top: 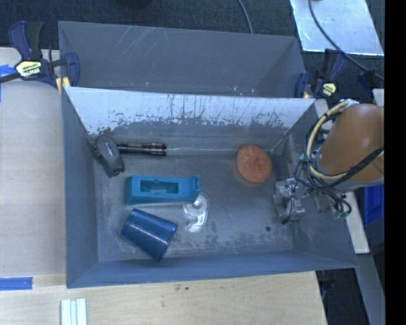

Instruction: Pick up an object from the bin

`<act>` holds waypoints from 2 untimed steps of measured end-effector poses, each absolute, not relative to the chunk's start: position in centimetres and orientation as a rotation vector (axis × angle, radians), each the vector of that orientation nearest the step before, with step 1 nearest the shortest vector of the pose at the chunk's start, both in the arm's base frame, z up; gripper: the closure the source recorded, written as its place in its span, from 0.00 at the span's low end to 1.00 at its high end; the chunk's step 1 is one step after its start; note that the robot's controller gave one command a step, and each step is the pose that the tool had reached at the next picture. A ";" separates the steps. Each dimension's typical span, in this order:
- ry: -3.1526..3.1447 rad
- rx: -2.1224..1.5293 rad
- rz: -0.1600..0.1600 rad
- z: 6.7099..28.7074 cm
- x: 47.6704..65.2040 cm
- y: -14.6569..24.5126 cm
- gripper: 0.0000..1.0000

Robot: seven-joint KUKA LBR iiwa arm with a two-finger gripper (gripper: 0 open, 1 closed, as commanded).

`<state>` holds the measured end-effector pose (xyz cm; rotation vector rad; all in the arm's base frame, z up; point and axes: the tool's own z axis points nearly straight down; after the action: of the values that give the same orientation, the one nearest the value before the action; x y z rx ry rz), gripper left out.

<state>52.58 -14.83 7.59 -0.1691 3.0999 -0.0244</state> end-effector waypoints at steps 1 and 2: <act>3.100 -0.169 -0.024 7.6 52.6 -14.8 1.00; 3.088 -0.251 -0.029 7.3 53.3 -15.0 1.00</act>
Offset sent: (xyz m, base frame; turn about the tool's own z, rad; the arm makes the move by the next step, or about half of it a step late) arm 0.0096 -0.0025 -0.0046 -0.0823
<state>53.33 -15.02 7.31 -0.2506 3.0880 -0.0290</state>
